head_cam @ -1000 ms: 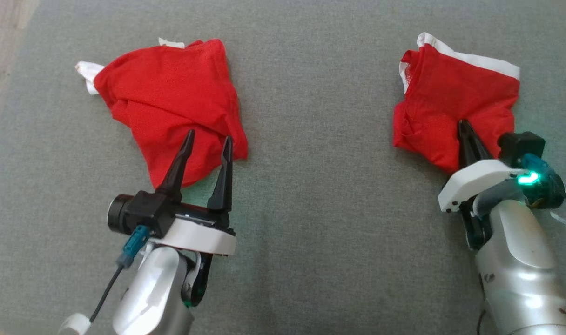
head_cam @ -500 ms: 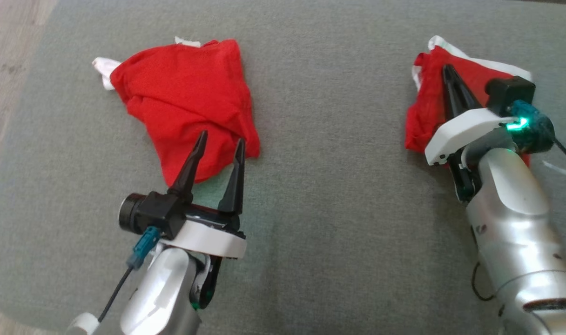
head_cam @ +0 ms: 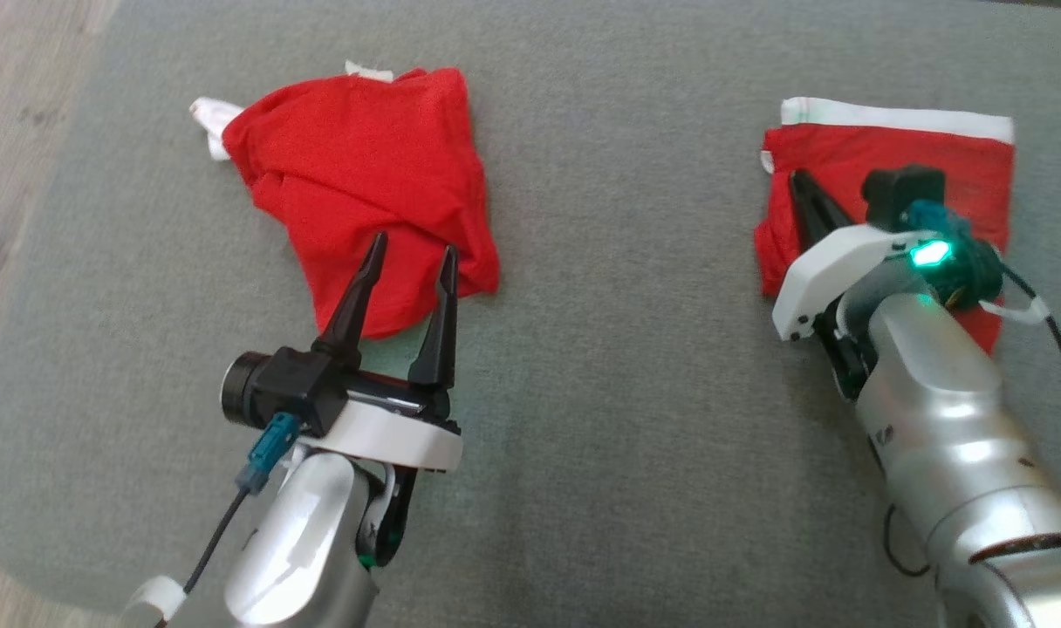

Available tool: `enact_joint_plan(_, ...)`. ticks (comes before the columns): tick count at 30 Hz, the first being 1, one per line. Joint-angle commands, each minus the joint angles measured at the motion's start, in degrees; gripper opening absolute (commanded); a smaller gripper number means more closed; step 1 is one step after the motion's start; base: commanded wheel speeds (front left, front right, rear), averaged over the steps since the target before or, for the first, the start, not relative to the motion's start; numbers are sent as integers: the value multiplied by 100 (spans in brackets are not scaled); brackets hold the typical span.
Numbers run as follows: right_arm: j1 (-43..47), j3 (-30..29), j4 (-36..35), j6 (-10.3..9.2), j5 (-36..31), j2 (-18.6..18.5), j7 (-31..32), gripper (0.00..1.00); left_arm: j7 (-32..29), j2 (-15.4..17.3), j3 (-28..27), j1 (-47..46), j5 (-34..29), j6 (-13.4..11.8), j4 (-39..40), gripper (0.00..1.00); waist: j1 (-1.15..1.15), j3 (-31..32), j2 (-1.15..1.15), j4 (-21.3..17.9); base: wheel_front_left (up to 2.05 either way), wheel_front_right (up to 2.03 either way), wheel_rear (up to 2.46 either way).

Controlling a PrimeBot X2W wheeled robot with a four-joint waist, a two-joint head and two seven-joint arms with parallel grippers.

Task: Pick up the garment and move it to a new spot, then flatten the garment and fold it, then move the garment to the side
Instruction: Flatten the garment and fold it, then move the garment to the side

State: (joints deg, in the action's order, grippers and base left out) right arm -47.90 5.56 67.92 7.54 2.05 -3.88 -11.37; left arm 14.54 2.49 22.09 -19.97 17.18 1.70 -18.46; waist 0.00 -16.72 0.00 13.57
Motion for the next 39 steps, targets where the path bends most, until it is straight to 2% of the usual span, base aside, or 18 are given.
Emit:
enact_joint_plan(1,118,208,-33,-5,139,100,-93,0,46,39,-218,-135,-2,-22,151,100,0,104,0,-99,0,0,0)
enact_joint_plan(8,372,175,-568,-5,446,101,-351,0,46,39,-363,-6,-72,-26,195,100,0,473,0,-483,0,0,0)
enact_joint_plan(12,805,-295,-1559,-5,216,71,-360,0,46,39,-418,100,-101,-30,239,100,0,652,0,-713,0,0,0)
enact_joint_plan(19,2170,-1071,-3333,-5,-144,93,-362,0,46,39,-505,304,-85,-65,262,100,0,911,0,-1025,0,0,0)
enact_joint_plan(25,3215,-1051,-4252,-5,356,99,-362,0,46,39,-576,478,-101,-55,240,100,0,1033,0,-1172,0,0,0)
enact_joint_plan(26,3343,-1045,-4381,-5,401,99,-363,56,46,39,-586,510,-105,-52,234,100,0,1050,0,-1190,0,0,0)
enact_joint_plan(27,3463,-1025,-4485,-5,441,99,-363,100,46,39,-596,543,-105,-49,224,100,0,1068,0,-1207,0,0,0)
enact_joint_plan(39,3790,-978,-4850,-5,554,100,-363,100,46,39,-605,625,-108,-40,186,100,0,1139,0,-1220,0,0,0)
